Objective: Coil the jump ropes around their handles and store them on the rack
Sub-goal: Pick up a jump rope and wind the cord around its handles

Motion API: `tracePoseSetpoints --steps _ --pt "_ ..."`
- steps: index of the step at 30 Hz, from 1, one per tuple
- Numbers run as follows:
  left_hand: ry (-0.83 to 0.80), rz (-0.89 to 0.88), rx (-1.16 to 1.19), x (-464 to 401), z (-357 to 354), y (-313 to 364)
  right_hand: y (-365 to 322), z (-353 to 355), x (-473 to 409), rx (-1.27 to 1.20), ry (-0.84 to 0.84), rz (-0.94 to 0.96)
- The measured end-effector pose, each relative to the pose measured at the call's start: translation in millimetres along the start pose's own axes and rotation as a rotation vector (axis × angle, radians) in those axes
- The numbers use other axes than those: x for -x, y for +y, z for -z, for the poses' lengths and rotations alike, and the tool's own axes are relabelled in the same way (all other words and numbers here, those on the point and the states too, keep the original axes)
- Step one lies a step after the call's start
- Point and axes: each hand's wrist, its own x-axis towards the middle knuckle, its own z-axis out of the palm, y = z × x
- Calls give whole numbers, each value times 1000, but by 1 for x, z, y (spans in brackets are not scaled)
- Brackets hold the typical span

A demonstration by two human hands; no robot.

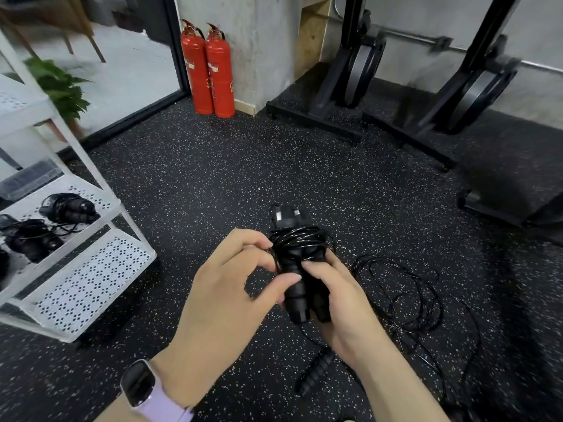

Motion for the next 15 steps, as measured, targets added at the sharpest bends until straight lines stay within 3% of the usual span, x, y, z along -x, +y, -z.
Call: tracePoseSetpoints --steps 7,15 --pt "52 20 60 -1 1 1 -3 -8 6 -152 -102 -67" --pt "123 -54 78 -2 2 5 0 -13 12 -238 -27 -123"
